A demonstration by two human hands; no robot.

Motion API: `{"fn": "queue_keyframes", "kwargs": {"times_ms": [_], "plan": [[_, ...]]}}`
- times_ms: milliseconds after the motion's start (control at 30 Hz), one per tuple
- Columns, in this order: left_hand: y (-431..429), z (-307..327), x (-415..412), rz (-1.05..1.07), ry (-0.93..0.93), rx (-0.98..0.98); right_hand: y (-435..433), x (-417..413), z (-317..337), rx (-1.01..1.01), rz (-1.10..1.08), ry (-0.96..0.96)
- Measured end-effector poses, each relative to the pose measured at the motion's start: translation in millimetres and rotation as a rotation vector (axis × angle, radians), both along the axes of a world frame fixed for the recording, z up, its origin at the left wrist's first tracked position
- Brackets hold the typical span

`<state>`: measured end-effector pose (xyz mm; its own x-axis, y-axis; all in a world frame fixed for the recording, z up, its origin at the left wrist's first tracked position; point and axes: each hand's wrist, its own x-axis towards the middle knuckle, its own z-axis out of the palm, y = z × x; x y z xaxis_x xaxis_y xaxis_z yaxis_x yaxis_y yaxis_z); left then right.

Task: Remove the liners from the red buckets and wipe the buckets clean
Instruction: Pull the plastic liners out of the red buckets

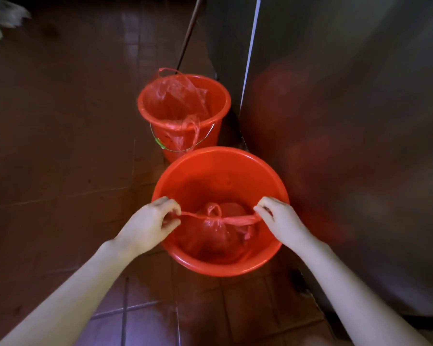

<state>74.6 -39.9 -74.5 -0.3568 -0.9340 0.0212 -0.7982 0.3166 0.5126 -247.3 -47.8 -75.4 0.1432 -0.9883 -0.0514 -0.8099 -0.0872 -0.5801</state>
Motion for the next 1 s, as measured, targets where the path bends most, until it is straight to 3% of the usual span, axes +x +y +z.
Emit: {"fn": "queue_keyframes", "kwargs": {"times_ms": [100, 233, 467, 800, 1000], "plan": [[25, -7, -9, -0.14, -0.051, 0.051, 26, -26, -6, -0.103, -0.083, 0.163], [46, -16, -20, -0.27, -0.139, 0.083, 51, -30, -11, 0.053, -0.272, 0.013], [78, -24, -11, -0.209, -0.215, -0.05, 39, -4, -11, 0.065, -0.204, -0.024], [154, -32, 78, 0.167, -0.137, -0.105, -19, 114, -17, 0.088, 0.313, -0.043], [131, -35, 121, 0.332, -0.035, -0.166, -86, 139, -4, -0.015, 0.275, 0.043]]}}
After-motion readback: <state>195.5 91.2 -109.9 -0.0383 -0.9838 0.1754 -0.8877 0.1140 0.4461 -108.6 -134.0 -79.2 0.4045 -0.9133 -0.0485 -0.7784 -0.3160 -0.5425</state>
